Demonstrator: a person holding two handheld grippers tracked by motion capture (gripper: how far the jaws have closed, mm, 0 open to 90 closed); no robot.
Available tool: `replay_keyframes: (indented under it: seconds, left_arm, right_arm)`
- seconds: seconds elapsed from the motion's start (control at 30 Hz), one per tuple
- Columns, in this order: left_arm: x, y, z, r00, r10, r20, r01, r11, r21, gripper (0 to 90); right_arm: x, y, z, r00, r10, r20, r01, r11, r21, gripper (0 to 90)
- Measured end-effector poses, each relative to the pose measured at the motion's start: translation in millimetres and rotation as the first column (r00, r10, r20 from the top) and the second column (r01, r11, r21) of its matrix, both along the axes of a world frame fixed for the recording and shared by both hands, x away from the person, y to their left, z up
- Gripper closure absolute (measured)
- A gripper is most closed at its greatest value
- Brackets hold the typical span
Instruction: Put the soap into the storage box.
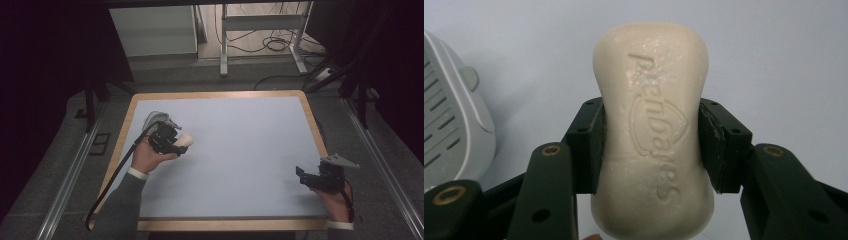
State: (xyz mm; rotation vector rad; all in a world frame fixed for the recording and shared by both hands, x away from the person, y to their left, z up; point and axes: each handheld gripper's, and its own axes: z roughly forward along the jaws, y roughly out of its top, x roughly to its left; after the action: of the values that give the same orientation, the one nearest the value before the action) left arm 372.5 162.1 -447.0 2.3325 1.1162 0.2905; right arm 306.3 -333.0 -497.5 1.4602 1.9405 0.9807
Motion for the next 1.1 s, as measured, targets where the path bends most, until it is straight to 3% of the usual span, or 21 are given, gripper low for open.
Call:
replay_keyframes:
  seconds: [0.6,1.1]
  left_arm:
    - [16.0,19.1,10.2,0.9982,0.057,0.019,-0.058,0.9983,0.004,49.4]
    - [33.5,35.8,13.1,0.994,0.11,-0.002,-0.11,0.994,0.005,49.4]
  right_arm:
    - [0.3,-1.0,-1.0,1.0,-0.004,-0.001,0.004,1.0,-0.003,7.4]
    - [0.6,-1.9,-1.3,1.0,-0.005,-0.002,0.005,1.0,-0.002,7.4]
